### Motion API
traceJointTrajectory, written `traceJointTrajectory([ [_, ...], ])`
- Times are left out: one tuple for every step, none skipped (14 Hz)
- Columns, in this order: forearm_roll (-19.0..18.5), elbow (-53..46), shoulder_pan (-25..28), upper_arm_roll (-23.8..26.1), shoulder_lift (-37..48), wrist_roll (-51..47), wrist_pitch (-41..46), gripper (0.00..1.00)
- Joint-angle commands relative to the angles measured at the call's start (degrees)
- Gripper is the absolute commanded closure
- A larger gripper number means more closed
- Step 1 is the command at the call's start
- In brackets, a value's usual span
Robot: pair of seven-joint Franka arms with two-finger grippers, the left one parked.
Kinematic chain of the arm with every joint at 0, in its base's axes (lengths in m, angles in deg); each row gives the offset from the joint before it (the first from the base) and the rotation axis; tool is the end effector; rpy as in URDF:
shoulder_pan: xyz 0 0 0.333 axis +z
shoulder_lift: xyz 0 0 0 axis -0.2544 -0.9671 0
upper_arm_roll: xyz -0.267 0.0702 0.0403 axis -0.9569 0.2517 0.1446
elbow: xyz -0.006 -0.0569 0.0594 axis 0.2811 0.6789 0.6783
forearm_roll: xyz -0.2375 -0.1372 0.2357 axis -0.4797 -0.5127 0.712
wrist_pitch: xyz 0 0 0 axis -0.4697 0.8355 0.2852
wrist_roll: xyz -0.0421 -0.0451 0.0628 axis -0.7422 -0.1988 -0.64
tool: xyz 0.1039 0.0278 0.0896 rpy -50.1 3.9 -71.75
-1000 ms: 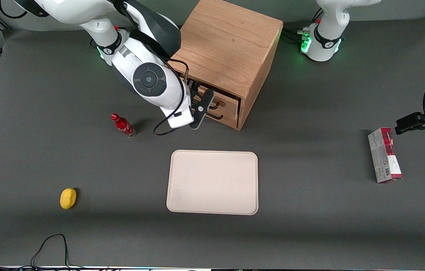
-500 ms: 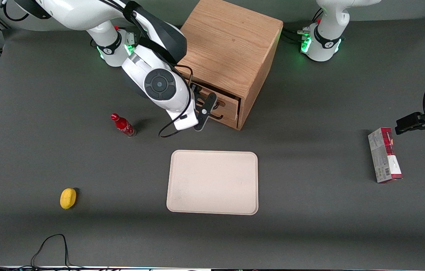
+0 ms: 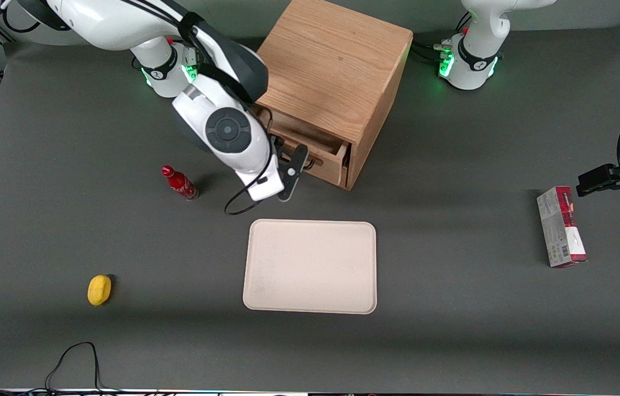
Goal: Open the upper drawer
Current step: 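Pull the handle outward with the right gripper, sliding the drawer open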
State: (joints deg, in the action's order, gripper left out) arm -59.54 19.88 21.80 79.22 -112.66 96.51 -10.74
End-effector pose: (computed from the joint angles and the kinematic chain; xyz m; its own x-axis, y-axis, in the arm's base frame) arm 0.4962 0.3711 0.3464 0.4008 0.9132 -0.0735 0.8883 -0.4070 -0.2128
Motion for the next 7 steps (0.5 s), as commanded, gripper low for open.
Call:
traceJointTrajectory([
  [-1.09,-5.99,-0.21,-3.33,-2.94,6.9,0.32,0.0],
  [-1.09,-7.05,-0.21,-4.56,-3.64,8.4,0.41,0.0],
  [-1.0,-8.1,-0.21,-5.79,-4.26,9.64,0.33,0.0],
  [-1.09,-9.94,-0.21,-6.68,-5.22,10.43,0.33,0.0],
  [-1.09,-12.22,-0.21,-7.47,-6.54,11.05,0.41,0.0],
  [-1.09,-14.16,-0.21,-8.43,-7.68,11.49,0.33,0.0],
  [-1.09,-16.01,-0.21,-9.05,-8.74,11.84,0.33,0.0],
])
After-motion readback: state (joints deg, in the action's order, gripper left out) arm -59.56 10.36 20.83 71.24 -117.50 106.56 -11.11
